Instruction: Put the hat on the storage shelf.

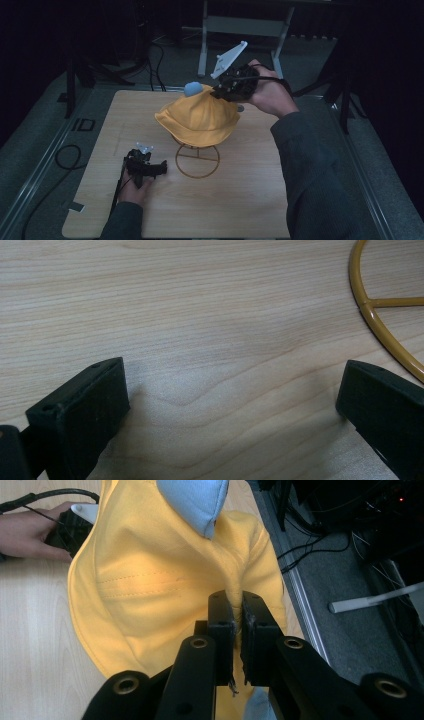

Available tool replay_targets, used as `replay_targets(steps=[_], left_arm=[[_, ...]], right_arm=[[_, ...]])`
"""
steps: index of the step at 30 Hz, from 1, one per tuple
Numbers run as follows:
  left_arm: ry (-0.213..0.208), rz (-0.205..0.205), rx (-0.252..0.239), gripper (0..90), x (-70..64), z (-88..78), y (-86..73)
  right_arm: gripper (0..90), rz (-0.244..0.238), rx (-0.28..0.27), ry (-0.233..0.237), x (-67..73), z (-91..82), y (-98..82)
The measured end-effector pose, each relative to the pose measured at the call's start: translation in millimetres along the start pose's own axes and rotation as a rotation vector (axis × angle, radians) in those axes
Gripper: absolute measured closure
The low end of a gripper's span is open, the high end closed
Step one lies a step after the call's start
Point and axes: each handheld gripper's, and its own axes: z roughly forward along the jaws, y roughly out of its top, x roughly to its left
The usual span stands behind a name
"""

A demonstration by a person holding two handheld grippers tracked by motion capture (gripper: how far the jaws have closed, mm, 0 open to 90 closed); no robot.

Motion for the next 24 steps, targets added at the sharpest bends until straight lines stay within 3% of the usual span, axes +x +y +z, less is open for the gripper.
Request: replay_targets(steps=[24], left_arm=[[0.000,0.000,-0.001,0.4,0.0,0.0,0.0]], right_arm=[[81.5,-0.042,0.032,0.070,15.6,27.6,20.0]])
